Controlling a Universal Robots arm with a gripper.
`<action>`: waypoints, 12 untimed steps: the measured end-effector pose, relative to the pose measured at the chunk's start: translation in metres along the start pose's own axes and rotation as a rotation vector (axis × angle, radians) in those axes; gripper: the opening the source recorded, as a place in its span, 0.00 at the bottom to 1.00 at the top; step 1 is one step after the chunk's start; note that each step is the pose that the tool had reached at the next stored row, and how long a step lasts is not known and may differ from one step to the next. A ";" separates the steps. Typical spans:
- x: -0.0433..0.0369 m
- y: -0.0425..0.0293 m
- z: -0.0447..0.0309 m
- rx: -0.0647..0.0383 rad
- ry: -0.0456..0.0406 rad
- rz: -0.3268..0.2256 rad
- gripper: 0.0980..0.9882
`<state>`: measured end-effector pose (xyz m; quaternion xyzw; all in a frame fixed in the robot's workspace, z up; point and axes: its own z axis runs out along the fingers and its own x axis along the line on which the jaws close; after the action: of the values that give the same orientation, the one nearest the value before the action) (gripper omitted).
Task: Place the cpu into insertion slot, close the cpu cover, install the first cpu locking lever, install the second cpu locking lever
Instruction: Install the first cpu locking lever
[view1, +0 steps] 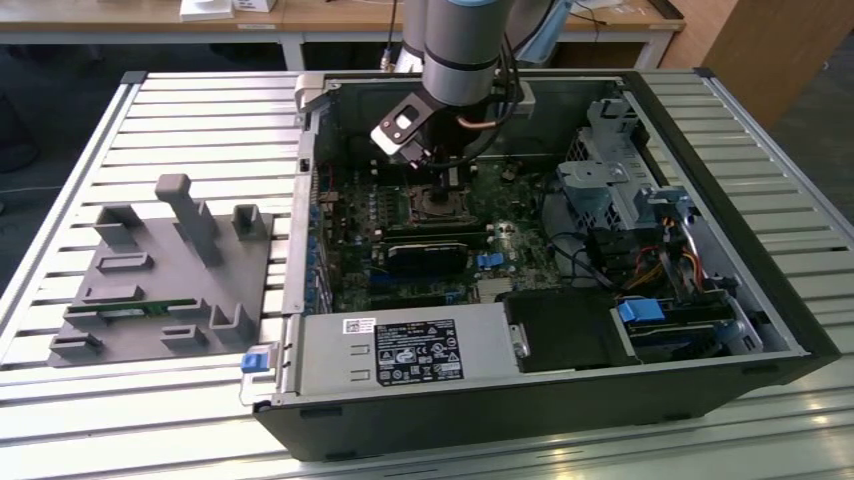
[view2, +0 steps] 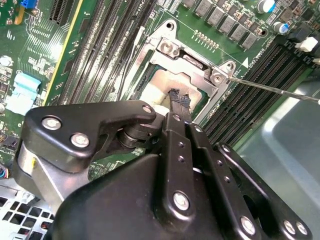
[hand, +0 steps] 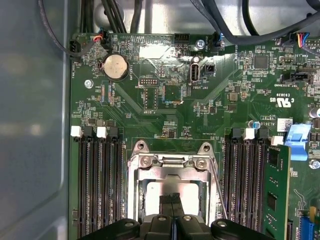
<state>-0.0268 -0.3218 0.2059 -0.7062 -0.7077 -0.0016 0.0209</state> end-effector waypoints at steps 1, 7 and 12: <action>0.0000 0.0000 -0.0003 0.000 0.0001 0.000 0.02; 0.0001 -0.0001 -0.0023 0.000 0.0002 0.000 0.02; 0.0001 -0.0001 -0.0032 0.000 0.0002 0.000 0.02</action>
<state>-0.0268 -0.3218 0.2090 -0.7062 -0.7077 -0.0017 0.0209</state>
